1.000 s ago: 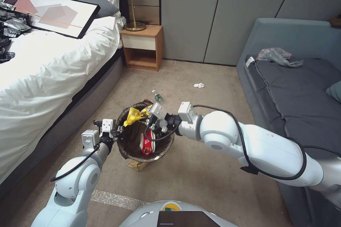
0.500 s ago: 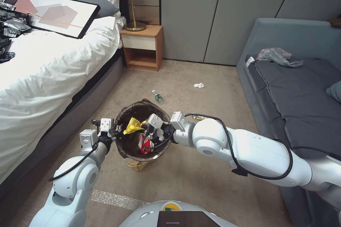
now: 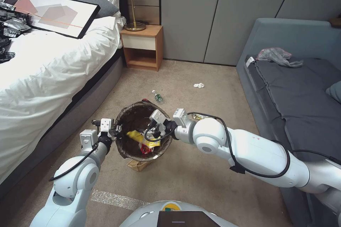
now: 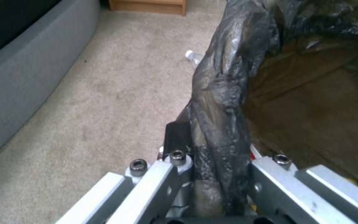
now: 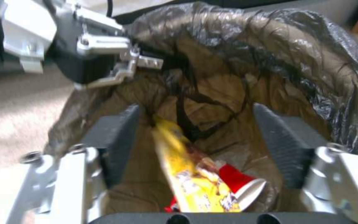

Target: Pick up the trash bin, then pick up the garbage from the floor and place it into the trash bin.

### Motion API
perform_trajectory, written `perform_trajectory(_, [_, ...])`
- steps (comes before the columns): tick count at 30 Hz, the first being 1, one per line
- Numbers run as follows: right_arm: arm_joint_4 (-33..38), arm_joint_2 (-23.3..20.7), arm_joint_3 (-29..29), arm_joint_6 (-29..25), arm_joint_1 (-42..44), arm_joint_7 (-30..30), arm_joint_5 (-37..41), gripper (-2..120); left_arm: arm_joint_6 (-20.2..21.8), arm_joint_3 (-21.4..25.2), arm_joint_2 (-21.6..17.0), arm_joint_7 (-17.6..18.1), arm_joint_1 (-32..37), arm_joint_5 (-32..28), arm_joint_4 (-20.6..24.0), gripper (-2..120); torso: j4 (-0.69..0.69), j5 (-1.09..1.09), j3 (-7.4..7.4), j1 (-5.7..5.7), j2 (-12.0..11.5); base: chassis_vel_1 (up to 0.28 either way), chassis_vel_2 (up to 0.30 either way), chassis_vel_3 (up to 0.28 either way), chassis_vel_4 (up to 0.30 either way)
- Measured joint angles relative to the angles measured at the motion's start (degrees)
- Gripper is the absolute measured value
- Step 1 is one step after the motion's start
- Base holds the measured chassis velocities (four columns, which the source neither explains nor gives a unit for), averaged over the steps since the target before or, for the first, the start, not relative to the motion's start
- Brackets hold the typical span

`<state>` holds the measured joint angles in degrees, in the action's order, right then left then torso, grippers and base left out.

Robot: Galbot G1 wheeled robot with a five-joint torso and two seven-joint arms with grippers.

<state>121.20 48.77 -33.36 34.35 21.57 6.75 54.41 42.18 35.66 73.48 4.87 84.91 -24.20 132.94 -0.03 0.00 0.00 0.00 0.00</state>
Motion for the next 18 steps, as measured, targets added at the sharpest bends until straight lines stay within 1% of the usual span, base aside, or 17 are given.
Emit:
perform_trajectory(2, [0.0,0.1,0.6,0.0,0.3,0.5,0.9,79,0.0,0.1,0.0,-0.1,0.1,0.1,0.0,0,0.0,0.0,0.0,0.0,0.0,0.0,0.0,0.0,0.0])
perform_trajectory(3, [0.0,0.6,1.2,0.2,0.5,1.8,3.3,85,0.0,0.2,0.1,-0.3,0.2,0.2,0.0,0,0.0,0.0,0.0,0.0,0.0,0.0,0.0,0.0,0.0])
perform_trajectory(4, [0.0,0.6,1.2,0.2,0.5,1.8,3.3,85,0.0,0.2,0.1,-0.3,0.2,0.2,0.0,0,0.0,0.0,0.0,0.0,0.0,0.0,0.0,0.0,0.0])
perform_trajectory(5, [0.0,1.0,2.0,0.3,0.9,2.9,4.8,91,0.0,0.2,0.2,-0.4,0.3,0.3,0.0,0,0.01,0.0,0.0,0.0,0.0,0.0,0.0,0.0,0.0])
perform_trajectory(6, [-0.1,1.1,2.7,0.3,1.1,3.3,5.4,95,0.0,0.2,0.3,-0.5,0.2,0.3,-0.2,0,0.01,0.0,0.0,0.0,0.0,0.0,0.0,0.0,0.0])
perform_trajectory(7, [-0.1,1.1,2.7,0.3,1.1,3.3,5.4,95,0.0,0.2,0.3,-0.5,0.2,0.3,-0.2,0,0.01,0.0,0.0,0.0,0.0,0.0,0.0,0.0,0.0])
perform_trajectory(8, [-0.1,1.2,3.9,0.0,1.6,3.7,6.0,99,0.0,0.3,0.3,-0.5,0.1,0.3,-0.2,0,0.0,0.0,0.0,0.0,0.0,0.0,0.0,0.0,0.0])
perform_trajectory(9, [0.0,1.2,4.8,0.0,2.1,3.8,6.4,99,0.0,0.3,0.3,-0.5,0.1,0.3,-0.3,0,0.0,0.0,0.0,0.0,0.0,0.0,0.0,0.0,0.0])
perform_trajectory(10, [0.4,1.1,7.0,-0.1,3.2,4.0,7.6,100,0.0,0.3,0.2,-0.5,0.0,0.3,-0.6,0,0.0,0.0,0.0,0.0,0.0,0.0,0.0,0.0,0.0])
perform_trajectory(11, [0.4,1.1,7.0,-0.1,3.2,4.0,7.6,100,0.0,0.3,0.2,-0.5,0.0,0.3,-0.6,0,0.0,0.0,0.0,0.0,0.0,0.0,0.0,0.0,0.0])
perform_trajectory(14, [1.5,0.9,11.7,-1.9,5.7,4.4,10.3,100,0.0,0.2,0.2,-0.7,-0.1,0.3,-0.7,0,0.01,0.0,0.0,0.0,0.0,0.0,0.0,0.0,0.0])
perform_trajectory(15, [1.5,0.9,11.7,-1.9,5.7,4.4,10.3,100,0.0,0.2,0.2,-0.7,-0.1,0.3,-0.7,0,0.01,0.0,0.0,0.0,0.0,0.0,0.0,0.0,0.0])
perform_trajectory(17, [2.7,1.0,16.1,-4.3,7.7,5.8,12.4,100,0.0,0.2,0.3,-0.7,-0.1,0.3,-0.7,0,0.0,0.0,0.0,0.0,0.0,0.0,0.0,0.0,0.0])
perform_trajectory(18, [3.3,1.1,19.2,-6.6,9.1,7.9,12.9,100,0.0,0.3,0.3,-0.7,-0.1,0.3,-0.7,0,0.0,0.0,0.0,0.0,0.0,0.0,0.0,0.0,0.0])
